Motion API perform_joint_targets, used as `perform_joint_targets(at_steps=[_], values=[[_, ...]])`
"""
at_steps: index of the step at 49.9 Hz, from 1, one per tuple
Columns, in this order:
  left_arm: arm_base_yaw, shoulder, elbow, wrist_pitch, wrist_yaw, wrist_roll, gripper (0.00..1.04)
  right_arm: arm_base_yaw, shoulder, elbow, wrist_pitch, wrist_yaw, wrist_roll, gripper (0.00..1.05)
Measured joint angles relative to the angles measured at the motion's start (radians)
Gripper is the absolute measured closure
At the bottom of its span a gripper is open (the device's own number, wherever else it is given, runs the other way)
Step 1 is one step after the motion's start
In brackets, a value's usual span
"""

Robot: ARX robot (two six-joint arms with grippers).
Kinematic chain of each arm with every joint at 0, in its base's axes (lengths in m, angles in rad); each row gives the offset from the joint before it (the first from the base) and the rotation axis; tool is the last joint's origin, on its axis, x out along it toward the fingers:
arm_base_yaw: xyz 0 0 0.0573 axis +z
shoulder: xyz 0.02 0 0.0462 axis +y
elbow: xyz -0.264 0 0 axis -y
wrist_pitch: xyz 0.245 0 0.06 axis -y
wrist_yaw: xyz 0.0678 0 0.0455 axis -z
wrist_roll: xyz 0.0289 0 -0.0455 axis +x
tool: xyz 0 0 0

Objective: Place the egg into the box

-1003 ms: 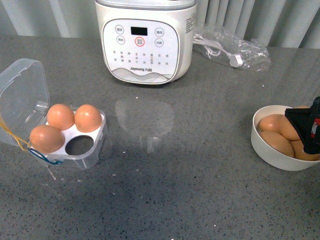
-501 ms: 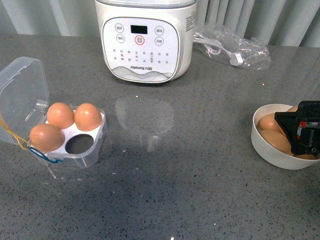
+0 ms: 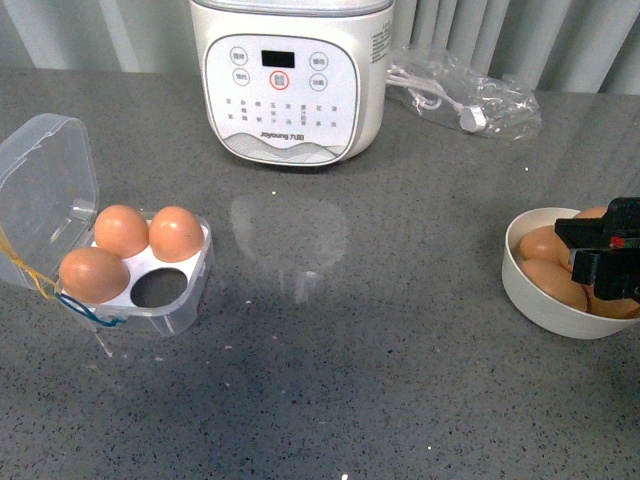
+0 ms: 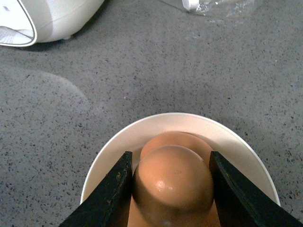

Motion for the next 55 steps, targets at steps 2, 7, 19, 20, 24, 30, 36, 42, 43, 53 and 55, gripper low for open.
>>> perform_joint_targets(at_steps=[2, 7, 19, 20, 24, 30, 36, 42, 43, 53, 55], values=[[0.0, 0.0, 0.0, 0.0, 0.0, 0.0, 0.07, 0.005, -0.023, -0.004, 0.01, 0.0, 0.0, 0.64], [0.0, 0.0, 0.0, 0.0, 0.0, 0.0, 0.07, 0.01, -0.139, 0.0, 0.002, -0.061, 0.026, 0.64], [0.0, 0.0, 0.0, 0.0, 0.0, 0.0, 0.07, 0.095, -0.253, 0.181, -0.166, -0.298, 0.111, 0.64], [0.0, 0.0, 0.0, 0.0, 0.0, 0.0, 0.07, 0.108, -0.242, 0.198, -0.178, -0.311, 0.11, 0.64], [0.0, 0.0, 0.0, 0.0, 0.0, 0.0, 0.07, 0.152, -0.197, 0.251, -0.212, -0.346, 0.099, 0.64], [0.0, 0.0, 0.0, 0.0, 0.0, 0.0, 0.07, 0.214, -0.119, 0.325, -0.247, -0.375, 0.072, 0.64], [0.0, 0.0, 0.0, 0.0, 0.0, 0.0, 0.07, 0.268, -0.035, 0.391, -0.278, -0.41, 0.035, 0.64], [0.0, 0.0, 0.0, 0.0, 0.0, 0.0, 0.07, 0.322, 0.066, 0.471, -0.311, -0.454, -0.008, 0.64], [0.0, 0.0, 0.0, 0.0, 0.0, 0.0, 0.07, 0.331, 0.083, 0.483, -0.317, -0.47, -0.017, 0.64], [0.0, 0.0, 0.0, 0.0, 0.0, 0.0, 0.07, 0.374, 0.143, 0.539, -0.365, -0.546, -0.077, 0.64], [0.0, 0.0, 0.0, 0.0, 0.0, 0.0, 0.07, 0.381, 0.158, 0.558, -0.38, -0.563, -0.094, 0.64]])
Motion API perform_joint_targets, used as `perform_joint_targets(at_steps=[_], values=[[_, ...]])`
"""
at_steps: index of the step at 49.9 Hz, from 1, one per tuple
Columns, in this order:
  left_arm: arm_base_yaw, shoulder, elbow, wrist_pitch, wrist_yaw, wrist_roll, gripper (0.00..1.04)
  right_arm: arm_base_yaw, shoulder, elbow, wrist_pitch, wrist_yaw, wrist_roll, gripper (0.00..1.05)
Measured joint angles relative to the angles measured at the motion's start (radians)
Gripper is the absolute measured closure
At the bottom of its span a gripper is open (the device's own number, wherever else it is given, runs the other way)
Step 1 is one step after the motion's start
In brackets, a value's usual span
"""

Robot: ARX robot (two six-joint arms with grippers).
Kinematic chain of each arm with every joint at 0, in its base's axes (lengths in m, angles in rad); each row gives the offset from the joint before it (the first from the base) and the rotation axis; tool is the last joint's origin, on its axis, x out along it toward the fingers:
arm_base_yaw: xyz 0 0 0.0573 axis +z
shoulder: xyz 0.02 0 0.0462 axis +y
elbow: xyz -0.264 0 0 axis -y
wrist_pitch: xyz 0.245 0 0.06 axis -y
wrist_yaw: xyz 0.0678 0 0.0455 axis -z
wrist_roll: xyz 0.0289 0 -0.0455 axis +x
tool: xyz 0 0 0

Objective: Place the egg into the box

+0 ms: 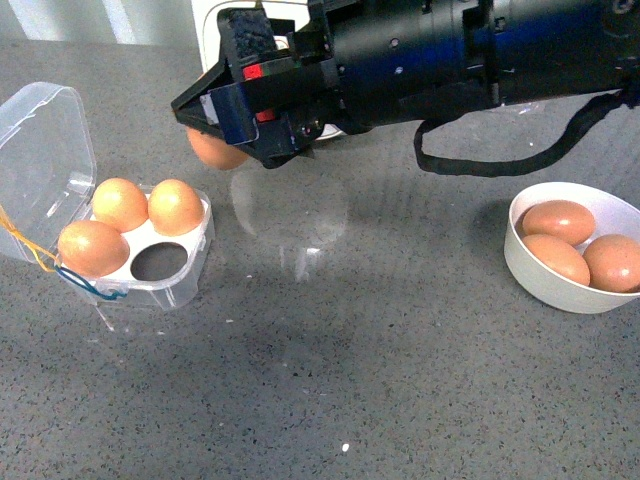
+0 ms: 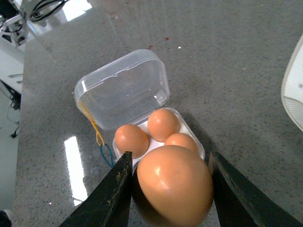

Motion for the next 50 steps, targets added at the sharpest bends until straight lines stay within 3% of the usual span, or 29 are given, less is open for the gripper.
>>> perform_joint_targets(at_steps=[16, 50], values=[[0.0, 0.0, 0.0, 0.0, 0.0, 0.0, 0.07, 0.037, 0.107, 0.129, -0.149, -0.078, -0.117, 0.64], [0.0, 0.0, 0.0, 0.0, 0.0, 0.0, 0.07, 0.09, 0.245, 0.272, -0.211, -0.131, -0.215, 0.64]])
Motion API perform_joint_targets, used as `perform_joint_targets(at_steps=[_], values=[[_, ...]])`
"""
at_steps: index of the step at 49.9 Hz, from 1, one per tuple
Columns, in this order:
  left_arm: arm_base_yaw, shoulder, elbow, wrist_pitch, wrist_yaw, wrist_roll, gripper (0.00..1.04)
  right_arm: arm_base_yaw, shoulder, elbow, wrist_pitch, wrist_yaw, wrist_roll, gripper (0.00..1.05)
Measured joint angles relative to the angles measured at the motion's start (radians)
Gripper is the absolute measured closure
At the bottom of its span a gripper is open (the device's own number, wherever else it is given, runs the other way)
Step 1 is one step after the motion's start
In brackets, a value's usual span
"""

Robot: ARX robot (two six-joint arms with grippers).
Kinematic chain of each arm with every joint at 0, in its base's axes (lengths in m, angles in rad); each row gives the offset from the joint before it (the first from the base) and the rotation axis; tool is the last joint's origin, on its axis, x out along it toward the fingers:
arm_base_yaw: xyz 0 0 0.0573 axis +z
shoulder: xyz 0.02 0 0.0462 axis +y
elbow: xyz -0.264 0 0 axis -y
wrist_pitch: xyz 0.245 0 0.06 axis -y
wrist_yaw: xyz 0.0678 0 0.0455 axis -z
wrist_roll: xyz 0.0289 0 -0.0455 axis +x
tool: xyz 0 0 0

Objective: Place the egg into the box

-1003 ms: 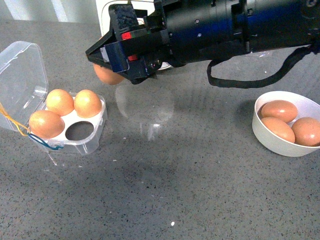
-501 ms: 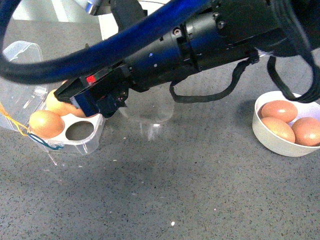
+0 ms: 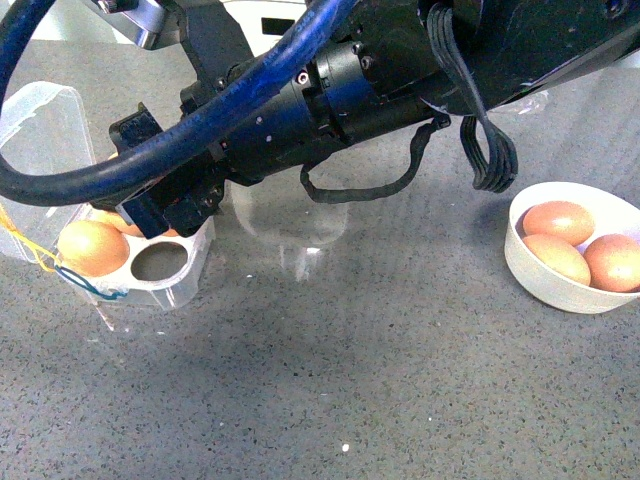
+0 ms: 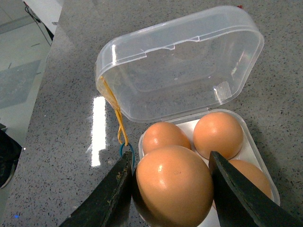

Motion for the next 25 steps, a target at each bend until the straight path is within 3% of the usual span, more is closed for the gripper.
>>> perform_joint_targets(at_steps=[25], values=[[0.0, 0.0, 0.0, 0.0, 0.0, 0.0, 0.07, -0.008, 0.037, 0.012, 0.09, -0.027, 0.048, 0.64]])
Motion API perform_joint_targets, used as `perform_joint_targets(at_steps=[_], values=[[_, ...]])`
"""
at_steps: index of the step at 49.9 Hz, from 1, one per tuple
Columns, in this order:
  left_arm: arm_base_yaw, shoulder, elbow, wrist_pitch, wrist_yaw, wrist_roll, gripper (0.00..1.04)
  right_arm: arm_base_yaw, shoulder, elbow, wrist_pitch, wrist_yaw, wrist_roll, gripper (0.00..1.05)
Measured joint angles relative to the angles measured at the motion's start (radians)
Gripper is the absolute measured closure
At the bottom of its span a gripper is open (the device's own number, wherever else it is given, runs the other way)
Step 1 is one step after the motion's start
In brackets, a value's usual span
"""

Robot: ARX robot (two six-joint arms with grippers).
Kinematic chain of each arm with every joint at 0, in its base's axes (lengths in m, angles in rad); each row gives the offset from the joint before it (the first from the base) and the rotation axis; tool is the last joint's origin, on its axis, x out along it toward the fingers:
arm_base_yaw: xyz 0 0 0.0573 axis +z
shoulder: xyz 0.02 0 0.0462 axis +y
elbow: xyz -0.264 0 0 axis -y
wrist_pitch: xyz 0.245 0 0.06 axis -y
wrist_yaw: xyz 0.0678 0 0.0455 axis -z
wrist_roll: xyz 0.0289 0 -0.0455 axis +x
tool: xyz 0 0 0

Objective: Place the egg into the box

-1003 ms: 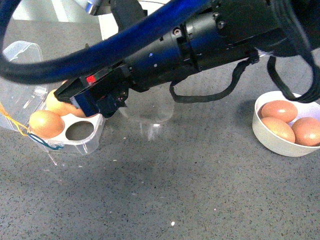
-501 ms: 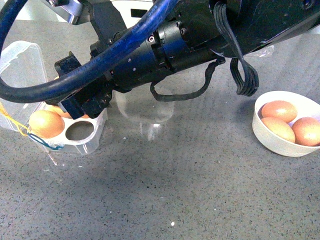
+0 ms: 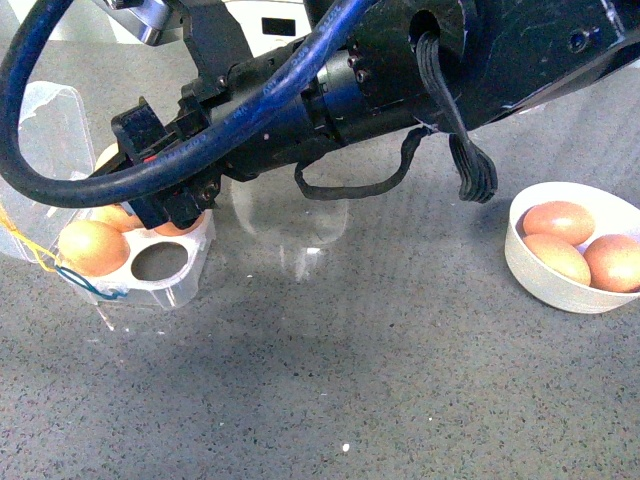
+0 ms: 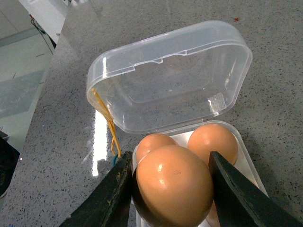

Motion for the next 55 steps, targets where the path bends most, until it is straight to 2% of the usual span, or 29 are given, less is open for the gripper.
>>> perform_joint_targets(at_steps=[9, 13, 29, 44, 51, 55], values=[[0.0, 0.0, 0.0, 0.0, 0.0, 0.0, 0.07, -0.007, 0.017, 0.005, 0.024, 0.009, 0.024, 0.63], [0.0, 0.0, 0.0, 0.0, 0.0, 0.0, 0.07, -0.008, 0.022, 0.005, 0.029, 0.008, 0.037, 0.48], [0.0, 0.0, 0.0, 0.0, 0.0, 0.0, 0.07, -0.009, 0.024, 0.005, 0.039, 0.008, 0.047, 0.05], [0.0, 0.0, 0.0, 0.0, 0.0, 0.0, 0.07, -0.026, -0.072, -0.075, 0.104, 0.079, 0.066, 0.07], [0.0, 0.0, 0.0, 0.0, 0.0, 0.0, 0.07, -0.074, -0.191, -0.179, 0.247, 0.257, 0.17, 0.07], [0.0, 0.0, 0.0, 0.0, 0.0, 0.0, 0.07, -0.093, -0.229, -0.213, 0.269, 0.285, 0.217, 0.07]])
